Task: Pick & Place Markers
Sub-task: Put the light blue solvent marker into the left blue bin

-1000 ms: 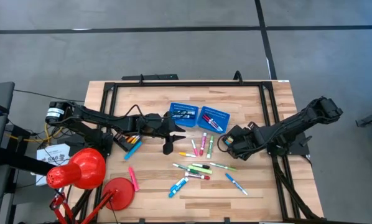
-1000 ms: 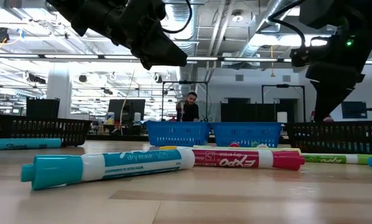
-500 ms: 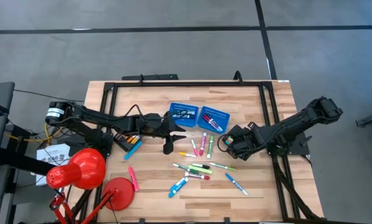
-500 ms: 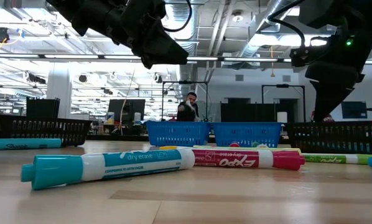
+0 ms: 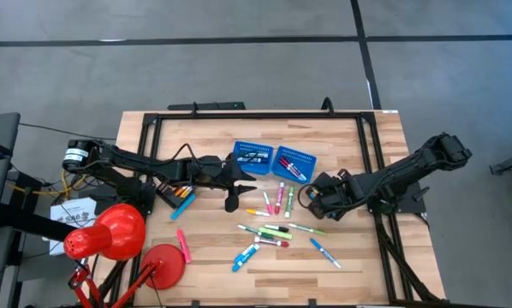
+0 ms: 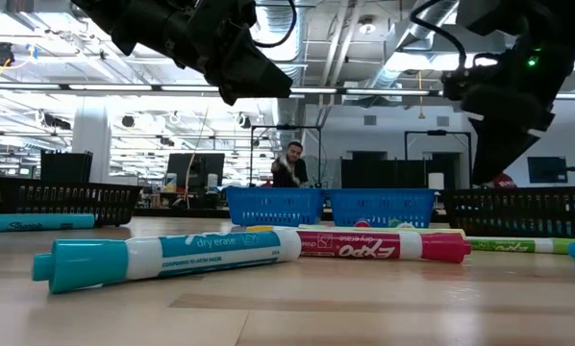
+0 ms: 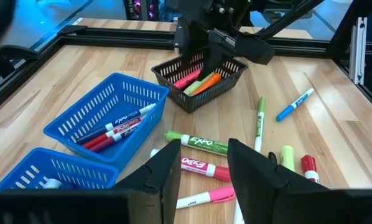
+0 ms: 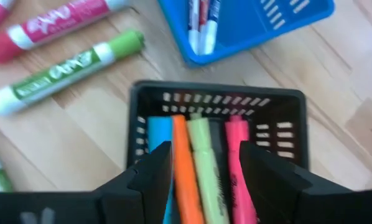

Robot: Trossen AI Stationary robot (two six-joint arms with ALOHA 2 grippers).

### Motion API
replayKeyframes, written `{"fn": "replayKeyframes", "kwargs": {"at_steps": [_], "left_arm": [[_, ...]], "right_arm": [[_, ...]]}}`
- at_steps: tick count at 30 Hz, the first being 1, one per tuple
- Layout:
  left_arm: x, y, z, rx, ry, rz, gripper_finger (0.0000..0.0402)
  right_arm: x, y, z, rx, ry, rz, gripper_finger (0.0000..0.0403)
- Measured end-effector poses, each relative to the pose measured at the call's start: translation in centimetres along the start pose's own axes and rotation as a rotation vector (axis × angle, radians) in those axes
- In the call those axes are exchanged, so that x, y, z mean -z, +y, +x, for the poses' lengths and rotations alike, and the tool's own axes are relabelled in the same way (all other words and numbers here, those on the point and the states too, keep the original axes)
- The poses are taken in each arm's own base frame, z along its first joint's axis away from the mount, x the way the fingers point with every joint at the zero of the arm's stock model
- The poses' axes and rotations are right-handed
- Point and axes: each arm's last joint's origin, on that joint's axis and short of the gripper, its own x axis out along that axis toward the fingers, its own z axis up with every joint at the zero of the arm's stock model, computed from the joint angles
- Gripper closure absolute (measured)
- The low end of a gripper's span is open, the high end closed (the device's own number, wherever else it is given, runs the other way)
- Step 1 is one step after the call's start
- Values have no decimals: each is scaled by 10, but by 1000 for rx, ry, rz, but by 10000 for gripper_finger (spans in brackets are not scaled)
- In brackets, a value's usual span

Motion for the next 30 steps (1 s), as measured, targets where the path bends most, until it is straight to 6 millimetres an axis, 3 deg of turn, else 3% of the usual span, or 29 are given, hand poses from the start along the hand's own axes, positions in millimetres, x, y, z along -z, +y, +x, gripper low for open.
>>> {"fn": "replayKeyframes", "kwargs": {"at_steps": [25, 30], "left_arm": [[-1, 0, 0, 0, -10, -1, 275], [-1, 0, 0, 0, -13, -1, 275]], "right_arm": [[-23, 28, -6, -289, -198, 167, 222], [-24, 27, -6, -275, -225, 94, 226]]}}
